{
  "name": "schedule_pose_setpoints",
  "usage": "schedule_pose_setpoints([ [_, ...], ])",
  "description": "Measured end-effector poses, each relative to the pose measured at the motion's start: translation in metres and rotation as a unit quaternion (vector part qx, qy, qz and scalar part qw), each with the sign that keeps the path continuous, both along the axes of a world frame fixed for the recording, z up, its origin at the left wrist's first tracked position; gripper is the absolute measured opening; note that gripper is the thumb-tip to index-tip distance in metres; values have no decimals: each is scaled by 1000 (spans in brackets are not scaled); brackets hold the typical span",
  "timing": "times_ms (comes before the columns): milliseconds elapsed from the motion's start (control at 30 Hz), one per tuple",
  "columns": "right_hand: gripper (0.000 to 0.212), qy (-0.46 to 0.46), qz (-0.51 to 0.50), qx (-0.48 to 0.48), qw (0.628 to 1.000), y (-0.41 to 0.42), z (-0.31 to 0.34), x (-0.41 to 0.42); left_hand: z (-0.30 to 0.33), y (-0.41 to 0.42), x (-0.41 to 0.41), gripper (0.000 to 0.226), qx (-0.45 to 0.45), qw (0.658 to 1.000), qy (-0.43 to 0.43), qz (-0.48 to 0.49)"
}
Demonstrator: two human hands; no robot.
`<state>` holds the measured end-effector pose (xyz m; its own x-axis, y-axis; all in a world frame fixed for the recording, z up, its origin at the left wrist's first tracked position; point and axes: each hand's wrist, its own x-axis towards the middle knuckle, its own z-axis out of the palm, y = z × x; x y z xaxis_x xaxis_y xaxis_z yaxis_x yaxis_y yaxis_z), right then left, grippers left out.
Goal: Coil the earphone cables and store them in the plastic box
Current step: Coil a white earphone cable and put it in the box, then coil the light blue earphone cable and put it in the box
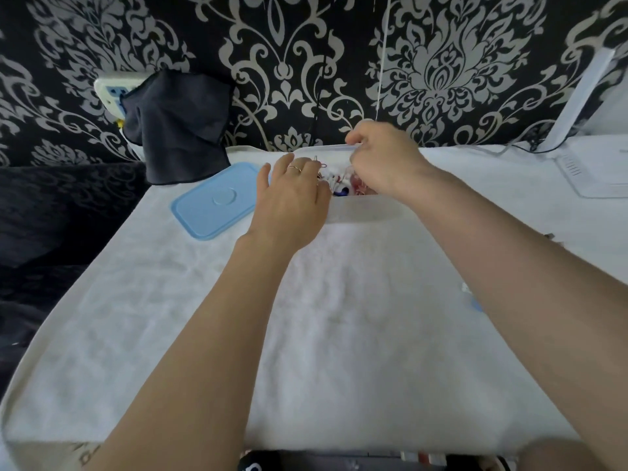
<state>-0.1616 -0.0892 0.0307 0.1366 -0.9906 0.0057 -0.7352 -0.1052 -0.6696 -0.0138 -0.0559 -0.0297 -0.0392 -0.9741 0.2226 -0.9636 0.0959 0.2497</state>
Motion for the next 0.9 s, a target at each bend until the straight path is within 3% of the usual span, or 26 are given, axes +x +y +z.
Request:
schedule_pose_setpoints([
  [67,41,-39,-35,-31,998,10,2,-23,7,5,-4,41,-62,998,12,-10],
  [133,34,-14,-62,-45,997,25,1,-50,14,13,-15,43,-92,994,51,-39],
  [233,37,140,-64,39,987,45,-11,-82,19,31,-35,43,-63,988,98,-105],
  [300,43,252,-38,128,958,58,-20,-94,13,43,-47,43,-14,985,98,-139],
  [367,45,299,-18,176,938,68,-27,-99,7,51,-51,44,9,986,73,-150],
  [567,34,314,13,201,928,87,-45,-103,9,64,-53,45,-30,991,47,-124],
  [800,23,278,24,209,937,90,-41,-103,3,87,-59,57,167,967,132,-142],
  [900,24,207,20,202,957,92,-37,-100,2,95,-65,62,228,950,157,-143],
])
